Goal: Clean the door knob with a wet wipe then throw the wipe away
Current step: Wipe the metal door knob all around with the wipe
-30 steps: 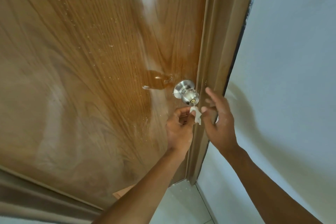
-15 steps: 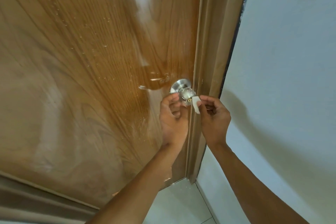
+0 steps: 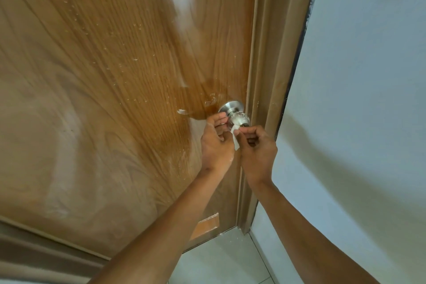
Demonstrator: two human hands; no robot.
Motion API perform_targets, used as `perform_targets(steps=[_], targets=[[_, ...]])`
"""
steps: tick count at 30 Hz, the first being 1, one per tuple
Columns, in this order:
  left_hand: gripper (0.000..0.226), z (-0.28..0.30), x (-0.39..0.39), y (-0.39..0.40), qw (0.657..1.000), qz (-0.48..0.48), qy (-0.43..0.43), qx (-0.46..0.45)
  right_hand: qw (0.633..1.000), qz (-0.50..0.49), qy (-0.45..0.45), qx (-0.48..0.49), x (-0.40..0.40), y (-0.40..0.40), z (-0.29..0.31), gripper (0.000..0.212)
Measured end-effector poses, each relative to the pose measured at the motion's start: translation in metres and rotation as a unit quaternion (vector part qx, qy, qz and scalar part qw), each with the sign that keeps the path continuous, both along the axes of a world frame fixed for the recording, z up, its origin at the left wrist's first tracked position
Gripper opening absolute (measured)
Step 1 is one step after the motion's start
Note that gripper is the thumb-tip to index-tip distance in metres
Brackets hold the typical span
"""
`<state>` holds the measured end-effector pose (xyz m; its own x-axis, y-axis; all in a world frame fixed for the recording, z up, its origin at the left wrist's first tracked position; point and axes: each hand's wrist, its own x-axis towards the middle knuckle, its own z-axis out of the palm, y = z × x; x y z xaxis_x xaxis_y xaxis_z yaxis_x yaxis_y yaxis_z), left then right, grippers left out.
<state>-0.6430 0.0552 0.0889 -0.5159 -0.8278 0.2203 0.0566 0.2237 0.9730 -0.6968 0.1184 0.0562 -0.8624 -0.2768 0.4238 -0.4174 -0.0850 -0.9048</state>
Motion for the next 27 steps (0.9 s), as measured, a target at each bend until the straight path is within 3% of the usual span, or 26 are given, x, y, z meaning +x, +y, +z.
perform_targets(steps=[5,13,18,24,27], targets=[[0.039,0.001,0.001,0.001,1.0,0.001,-0.003,0.0,1.0,0.003,-0.016,0.009,0.0,0.004,-0.003,0.026],[0.037,0.003,0.002,0.004,1.0,-0.005,0.003,0.005,0.996,-0.038,-0.086,-0.005,-0.006,0.004,-0.001,0.007],[0.04,0.004,0.002,0.002,1.0,-0.002,-0.006,0.002,0.999,-0.001,-0.043,0.002,0.001,0.003,0.007,0.023],[0.026,0.003,0.003,0.004,0.999,0.036,0.015,-0.011,0.997,0.031,0.058,0.03,-0.002,0.003,0.027,0.014],[0.015,0.006,0.004,0.008,0.996,0.038,0.055,0.062,0.996,0.056,0.067,0.026,-0.005,0.004,0.036,0.016]])
